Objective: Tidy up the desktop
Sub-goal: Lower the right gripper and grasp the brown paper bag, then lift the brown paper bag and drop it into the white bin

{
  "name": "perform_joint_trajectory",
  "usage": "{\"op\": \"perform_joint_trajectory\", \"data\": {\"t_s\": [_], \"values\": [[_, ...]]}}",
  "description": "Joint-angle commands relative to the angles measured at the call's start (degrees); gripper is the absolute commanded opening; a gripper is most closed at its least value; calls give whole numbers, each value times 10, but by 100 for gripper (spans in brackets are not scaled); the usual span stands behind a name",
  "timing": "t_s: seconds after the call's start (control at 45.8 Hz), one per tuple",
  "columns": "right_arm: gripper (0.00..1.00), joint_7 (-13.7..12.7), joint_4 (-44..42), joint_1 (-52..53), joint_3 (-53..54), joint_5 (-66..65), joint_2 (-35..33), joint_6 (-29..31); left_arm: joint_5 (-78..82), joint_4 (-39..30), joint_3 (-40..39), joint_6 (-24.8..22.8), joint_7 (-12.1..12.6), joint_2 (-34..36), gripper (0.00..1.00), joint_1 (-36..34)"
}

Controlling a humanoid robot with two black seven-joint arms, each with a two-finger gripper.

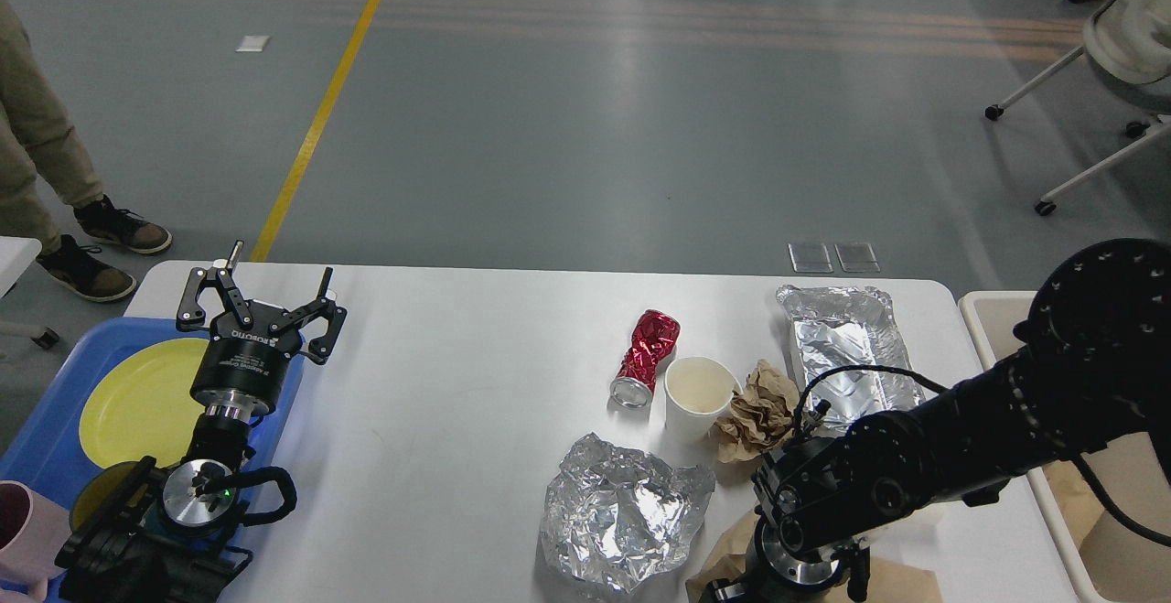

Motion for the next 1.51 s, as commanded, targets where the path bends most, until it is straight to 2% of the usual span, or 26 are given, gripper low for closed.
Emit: {"op": "perform_joint_trajectory", "data": {"t_s": [0.0, 0.022, 0.044, 0.131, 0.328, 0.459, 0.699, 0.808, 0.939, 1.049, 1.245, 1.376, 1.442, 1.485], "values": [[21, 0, -2, -7, -9, 1, -3, 0, -1, 0, 0, 0, 0, 0, 96, 0], [12, 0, -2, -10, -12, 2, -3, 0, 0, 0, 0, 0, 0, 0, 96, 0], [8, 0, -2, -11, -14, 2, -3, 0, 0, 0, 0, 0, 0, 0, 96, 0], [0, 0, -2, -12, -13, 6, -5, -2, 0, 0, 0, 0, 0, 0, 96, 0], [0, 0, 0, -14, -12, 7, -17, -6, 0, 0, 0, 0, 0, 0, 96, 0], [0, 0, 4, -15, -12, 11, -19, -31, 0, 0, 0, 0, 0, 0, 96, 0], [0, 1, 21, 8, -14, 98, -29, -30, 0, 0, 0, 0, 0, 0, 96, 0], [0, 2, 40, 38, -14, 120, -33, -28, -1, 0, 0, 0, 0, 0, 96, 0], [0, 6, 93, 121, -18, 182, -65, -21, 0, 0, 0, 0, 0, 0, 96, 0], [0, 6, 123, 200, -28, 230, -92, 20, 0, 0, 0, 0, 0, 0, 96, 0], [0, 9, 139, 320, -35, 298, -138, 140, -1, 0, 0, 0, 0, 0, 96, 0], [0, 9, 158, 434, -84, 344, -160, 188, 0, 0, 0, 0, 0, 0, 96, 0], [0, 20, 167, 500, -119, 359, -163, 213, 0, 0, 0, 0, 0, 0, 96, 1], [0, 42, 170, 542, -148, 366, -164, 238, 0, 0, 0, 0, 0, 0, 96, 0]]}}
